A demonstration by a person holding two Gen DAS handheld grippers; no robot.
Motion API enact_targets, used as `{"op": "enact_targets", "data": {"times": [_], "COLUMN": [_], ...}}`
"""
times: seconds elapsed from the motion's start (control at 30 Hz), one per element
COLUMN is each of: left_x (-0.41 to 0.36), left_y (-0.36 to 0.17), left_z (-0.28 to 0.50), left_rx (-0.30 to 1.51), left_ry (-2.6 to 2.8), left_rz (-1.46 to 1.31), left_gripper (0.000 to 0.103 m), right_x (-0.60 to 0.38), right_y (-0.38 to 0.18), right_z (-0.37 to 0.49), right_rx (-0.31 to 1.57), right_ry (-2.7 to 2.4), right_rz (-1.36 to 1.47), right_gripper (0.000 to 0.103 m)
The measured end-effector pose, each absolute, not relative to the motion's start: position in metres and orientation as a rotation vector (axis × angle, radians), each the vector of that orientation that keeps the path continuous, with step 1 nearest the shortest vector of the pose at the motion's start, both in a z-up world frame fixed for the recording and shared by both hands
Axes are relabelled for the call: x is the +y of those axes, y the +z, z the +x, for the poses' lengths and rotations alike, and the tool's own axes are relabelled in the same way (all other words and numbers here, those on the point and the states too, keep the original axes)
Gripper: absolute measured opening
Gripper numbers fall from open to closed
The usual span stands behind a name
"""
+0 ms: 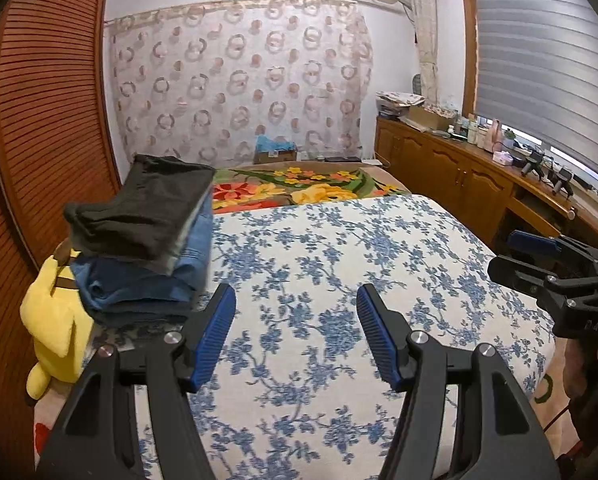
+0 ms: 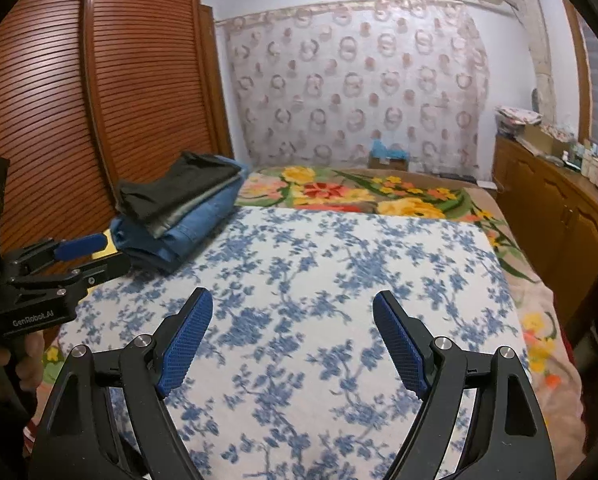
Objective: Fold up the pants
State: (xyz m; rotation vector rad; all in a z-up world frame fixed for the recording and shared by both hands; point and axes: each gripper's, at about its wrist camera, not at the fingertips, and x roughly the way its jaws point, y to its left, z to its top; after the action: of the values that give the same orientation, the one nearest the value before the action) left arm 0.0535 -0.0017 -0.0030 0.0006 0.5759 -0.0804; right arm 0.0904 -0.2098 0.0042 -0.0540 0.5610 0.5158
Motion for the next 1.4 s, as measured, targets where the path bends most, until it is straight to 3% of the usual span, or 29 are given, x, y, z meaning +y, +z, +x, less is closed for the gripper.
{"op": "enact_targets", "data": {"times": [0.6,1.4], "left_x": [-0.028,-0.005], "left_y": [0.036,0.07], "left_z": [0.044,0.014], "left_rx": [0.513,0.418], "left_ry": [-0.114,-0.072], "left_rz": [0.008,-0.006], "left_gripper": [0.063,0.063], "right_x": [-0.25,-0.242], "right_y": [0.032,0.07], "right_z": [0.075,0.05], "right_rx": [0.483,0.363], "right_ry": [0.371,0.332], "right_rz": [0.003,-0.01], "right_gripper": [0.087,0.089]}}
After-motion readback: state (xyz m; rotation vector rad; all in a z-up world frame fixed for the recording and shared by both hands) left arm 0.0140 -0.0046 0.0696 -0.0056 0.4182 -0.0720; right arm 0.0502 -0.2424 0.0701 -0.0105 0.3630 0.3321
